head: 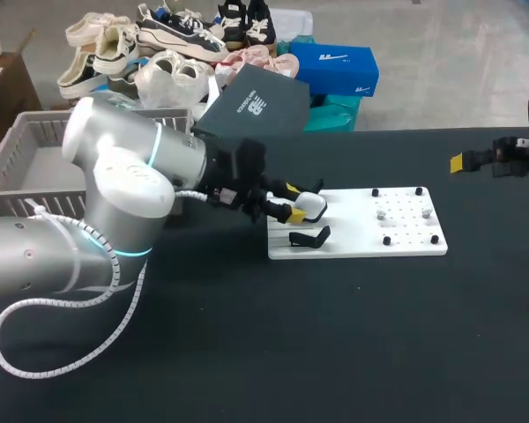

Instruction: Pick up each earbud case from the left stands, insert the matching earbuds, close the lid, and place the case in the box.

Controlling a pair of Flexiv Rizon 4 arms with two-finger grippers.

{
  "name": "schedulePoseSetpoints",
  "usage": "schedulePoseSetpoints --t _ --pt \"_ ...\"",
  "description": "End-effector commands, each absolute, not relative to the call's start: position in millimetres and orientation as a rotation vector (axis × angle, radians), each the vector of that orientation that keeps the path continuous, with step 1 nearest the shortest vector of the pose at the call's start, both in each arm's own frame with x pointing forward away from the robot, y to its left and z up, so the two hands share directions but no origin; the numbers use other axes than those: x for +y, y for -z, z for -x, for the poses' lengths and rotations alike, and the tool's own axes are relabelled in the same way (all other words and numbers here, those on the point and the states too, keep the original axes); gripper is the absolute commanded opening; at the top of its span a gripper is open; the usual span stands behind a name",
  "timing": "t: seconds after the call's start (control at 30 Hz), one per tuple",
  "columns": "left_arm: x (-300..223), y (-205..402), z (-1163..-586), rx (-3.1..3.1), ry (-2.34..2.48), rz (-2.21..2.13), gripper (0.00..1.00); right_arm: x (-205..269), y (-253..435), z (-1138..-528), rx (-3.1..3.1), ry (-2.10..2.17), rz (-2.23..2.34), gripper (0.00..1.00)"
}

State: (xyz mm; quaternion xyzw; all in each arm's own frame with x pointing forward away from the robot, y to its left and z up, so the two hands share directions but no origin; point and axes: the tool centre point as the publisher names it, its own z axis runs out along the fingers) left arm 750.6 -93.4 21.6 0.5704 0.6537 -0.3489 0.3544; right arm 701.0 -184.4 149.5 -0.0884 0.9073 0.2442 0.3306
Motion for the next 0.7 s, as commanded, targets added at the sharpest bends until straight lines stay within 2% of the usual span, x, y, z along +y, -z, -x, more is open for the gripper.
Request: schedulePoseSetpoints --t 0.03,0.4,0.7 --pt "-95.7 -18.7 -754.3 1.685 0.91 -1.479 0.56 -184.8 -149.4 -701.1 2.373 -0.639 0.232 1.0" --pt "-97.8 -17.9 -755.6 1.672 0.924 -1.493 0.44 -184.8 -149.4 -701.1 2.373 -0.639 0.232 1.0" --pt "-98.8 -17.4 -755.1 1.669 0.938 -1.502 0.39 -184.8 -149.4 -701.1 2.373 -0.639 0.232 1.0"
